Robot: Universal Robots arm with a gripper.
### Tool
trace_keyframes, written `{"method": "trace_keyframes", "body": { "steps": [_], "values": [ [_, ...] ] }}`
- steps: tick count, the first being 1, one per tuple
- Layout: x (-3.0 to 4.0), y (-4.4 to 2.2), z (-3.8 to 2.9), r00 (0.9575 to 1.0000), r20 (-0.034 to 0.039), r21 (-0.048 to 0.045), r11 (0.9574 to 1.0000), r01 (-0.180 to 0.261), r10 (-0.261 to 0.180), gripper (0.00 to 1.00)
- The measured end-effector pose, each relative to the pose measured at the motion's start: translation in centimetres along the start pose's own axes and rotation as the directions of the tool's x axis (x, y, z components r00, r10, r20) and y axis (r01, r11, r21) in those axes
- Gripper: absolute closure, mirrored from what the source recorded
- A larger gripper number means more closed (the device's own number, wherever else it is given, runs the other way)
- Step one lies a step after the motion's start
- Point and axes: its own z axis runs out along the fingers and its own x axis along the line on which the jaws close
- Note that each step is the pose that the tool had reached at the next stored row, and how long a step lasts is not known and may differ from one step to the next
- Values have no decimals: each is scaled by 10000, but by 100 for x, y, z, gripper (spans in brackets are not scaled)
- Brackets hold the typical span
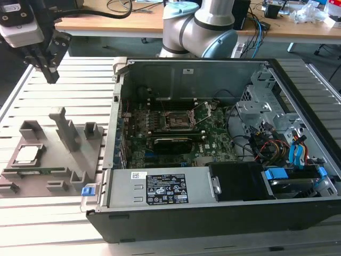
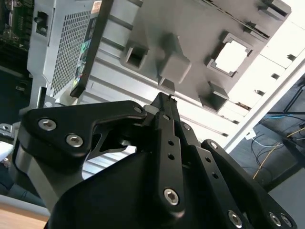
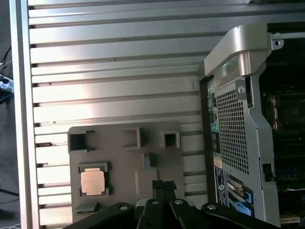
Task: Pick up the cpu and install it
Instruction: 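Reach for the cpu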
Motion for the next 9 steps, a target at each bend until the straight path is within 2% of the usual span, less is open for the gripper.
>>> {"method": "trace_keyframes", "body": {
  "steps": [1, 5, 7, 9],
  "values": [
    [54, 3, -1, 10000, -1, 1, 10000, 2, -2, 89],
    [183, 13, -2, 10000, -1, 1, 10000, 0, 0, 89],
    [289, 21, -2, 10000, -1, 1, 10000, 1, -1, 89],
    [340, 24, -3, 10000, -1, 1, 10000, 2, -2, 89]
  ]
}}
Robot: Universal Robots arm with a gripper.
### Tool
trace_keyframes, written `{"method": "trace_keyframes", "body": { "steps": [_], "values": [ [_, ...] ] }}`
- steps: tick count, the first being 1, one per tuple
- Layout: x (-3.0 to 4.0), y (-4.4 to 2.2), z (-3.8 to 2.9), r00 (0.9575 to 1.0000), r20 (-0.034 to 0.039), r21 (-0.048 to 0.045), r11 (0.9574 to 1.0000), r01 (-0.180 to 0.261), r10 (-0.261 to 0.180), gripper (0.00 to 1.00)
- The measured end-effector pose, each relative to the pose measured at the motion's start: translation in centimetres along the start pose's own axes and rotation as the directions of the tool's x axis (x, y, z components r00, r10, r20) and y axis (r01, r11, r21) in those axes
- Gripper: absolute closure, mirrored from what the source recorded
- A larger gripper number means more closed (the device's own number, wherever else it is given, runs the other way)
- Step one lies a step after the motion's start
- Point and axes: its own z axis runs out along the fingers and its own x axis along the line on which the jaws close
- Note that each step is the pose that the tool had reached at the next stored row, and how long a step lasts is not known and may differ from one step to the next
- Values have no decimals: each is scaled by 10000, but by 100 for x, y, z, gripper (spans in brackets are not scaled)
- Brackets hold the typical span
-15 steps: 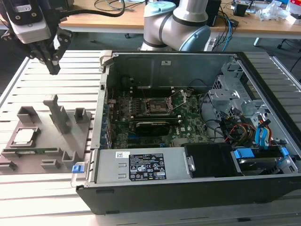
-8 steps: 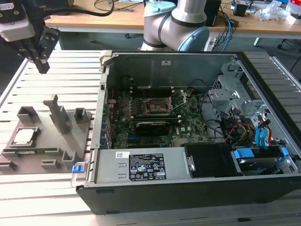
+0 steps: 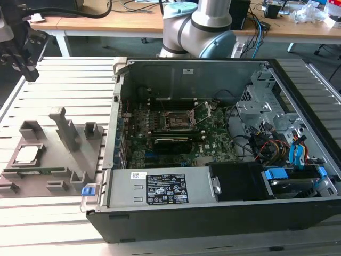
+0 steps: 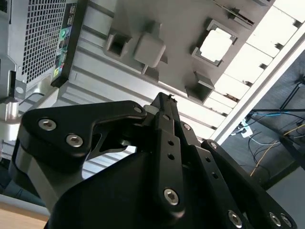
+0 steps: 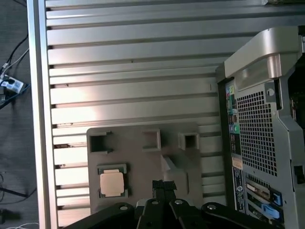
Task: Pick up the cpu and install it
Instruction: 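Reach for the cpu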
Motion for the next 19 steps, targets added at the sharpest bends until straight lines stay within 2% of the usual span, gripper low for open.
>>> {"method": "trace_keyframes", "body": {
  "steps": [7, 13, 16, 19],
  "values": [
    [233, 9, -2, 10000, 0, 0, 10000, 1, -1, 89],
    [361, 6, -3, 10000, 1, 0, 10000, -1, 1, 89],
    [468, 0, -4, 10000, 1, 0, 10000, 0, 0, 89],
    [529, -4, -4, 10000, 0, 0, 10000, -1, 1, 89]
  ]
}}
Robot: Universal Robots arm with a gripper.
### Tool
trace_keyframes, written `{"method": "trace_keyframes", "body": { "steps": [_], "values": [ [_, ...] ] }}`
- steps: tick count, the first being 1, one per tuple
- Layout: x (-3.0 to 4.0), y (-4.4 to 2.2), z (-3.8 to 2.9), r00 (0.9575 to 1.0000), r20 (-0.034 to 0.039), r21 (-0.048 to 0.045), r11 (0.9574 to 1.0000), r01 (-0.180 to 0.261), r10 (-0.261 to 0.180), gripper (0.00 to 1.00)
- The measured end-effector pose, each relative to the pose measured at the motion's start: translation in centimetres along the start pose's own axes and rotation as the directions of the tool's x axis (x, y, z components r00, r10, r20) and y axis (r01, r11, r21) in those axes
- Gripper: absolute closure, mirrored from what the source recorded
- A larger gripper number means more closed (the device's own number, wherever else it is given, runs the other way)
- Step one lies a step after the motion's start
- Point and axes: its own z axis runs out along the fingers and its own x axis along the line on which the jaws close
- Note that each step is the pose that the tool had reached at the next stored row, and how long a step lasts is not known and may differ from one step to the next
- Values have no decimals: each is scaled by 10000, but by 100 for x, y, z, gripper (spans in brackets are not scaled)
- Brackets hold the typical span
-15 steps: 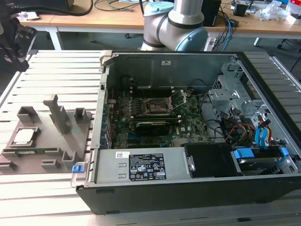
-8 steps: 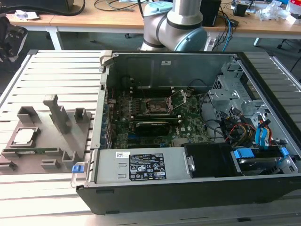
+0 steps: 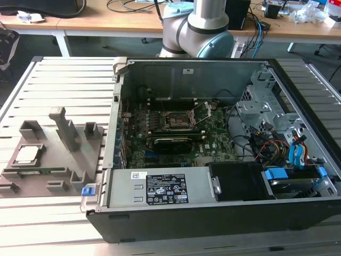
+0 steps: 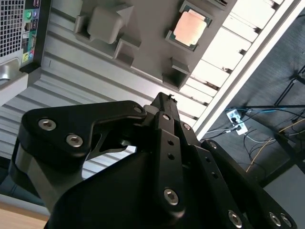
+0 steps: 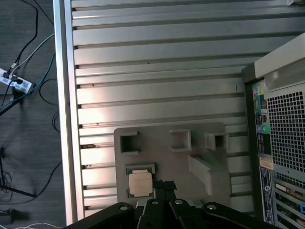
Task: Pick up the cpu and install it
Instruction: 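Reach for the cpu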
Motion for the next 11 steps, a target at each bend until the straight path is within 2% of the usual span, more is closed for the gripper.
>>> {"method": "trace_keyframes", "body": {
  "steps": [5, 6, 7, 8, 11],
  "values": [
    [7, 0, 0, 10000, 0, 0, 10000, 0, 0, 89],
    [8, 0, 0, 10000, 2, 19, 10000, -1, 1, 89],
    [8, -5, 0, 10000, 8, 112, 9999, 6, -6, 89],
    [9, -29, -2, 10000, 8, 116, 9999, 7, -7, 89],
    [9, -160, -3, 10000, -3, 124, 9999, 8, -8, 89]
  ]
}}
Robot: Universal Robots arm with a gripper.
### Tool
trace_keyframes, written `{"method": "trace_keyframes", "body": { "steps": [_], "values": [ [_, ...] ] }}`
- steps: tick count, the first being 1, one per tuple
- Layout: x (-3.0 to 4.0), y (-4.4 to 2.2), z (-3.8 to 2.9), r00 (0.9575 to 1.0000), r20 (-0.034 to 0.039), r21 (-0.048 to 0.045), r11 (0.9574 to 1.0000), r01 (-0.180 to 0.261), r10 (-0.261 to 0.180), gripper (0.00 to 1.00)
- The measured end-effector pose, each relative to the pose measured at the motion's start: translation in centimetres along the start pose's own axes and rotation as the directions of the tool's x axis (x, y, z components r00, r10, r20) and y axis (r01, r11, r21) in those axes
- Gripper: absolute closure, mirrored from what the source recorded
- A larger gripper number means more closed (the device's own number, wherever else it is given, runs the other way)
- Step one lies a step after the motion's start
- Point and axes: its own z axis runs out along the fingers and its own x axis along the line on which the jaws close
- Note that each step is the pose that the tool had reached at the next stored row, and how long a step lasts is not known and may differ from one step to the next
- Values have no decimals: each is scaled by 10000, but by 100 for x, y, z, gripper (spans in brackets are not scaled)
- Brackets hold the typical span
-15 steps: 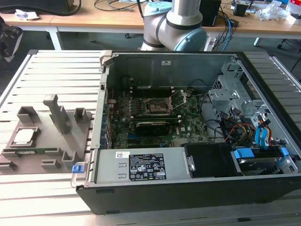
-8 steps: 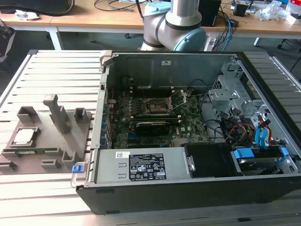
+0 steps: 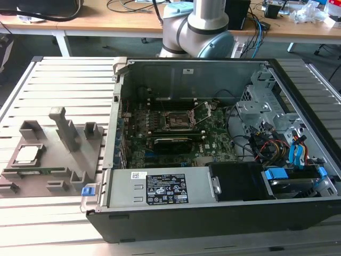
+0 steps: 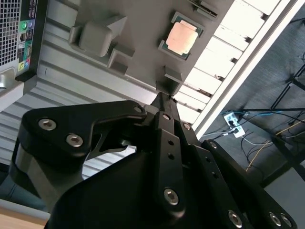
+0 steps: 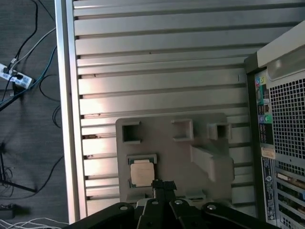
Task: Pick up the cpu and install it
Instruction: 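Reach for the cpu, then pick up the cpu and move it towards the insertion slot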
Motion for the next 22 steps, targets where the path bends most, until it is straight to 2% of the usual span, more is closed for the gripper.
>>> {"method": "trace_keyframes", "body": {
  "steps": [2, 4, 5, 20, 21, 22],
  "values": [
    [0, -16, 7, 9996, -54, 31, 9996, 291, -291, 89],
    [-1, -18, 11, 9992, -143, 47, 9993, 362, -361, 89],
    [0, -18, 11, 9992, -160, 48, 9993, 373, -372, 89],
    [0, -18, 10, 9992, -162, 48, 9993, 378, -377, 89],
    [0, -17, 10, 9992, -162, 48, 9993, 378, -377, 77],
    [-1, -18, 11, 9992, -161, 48, 9993, 379, -378, 71]
  ]
}}
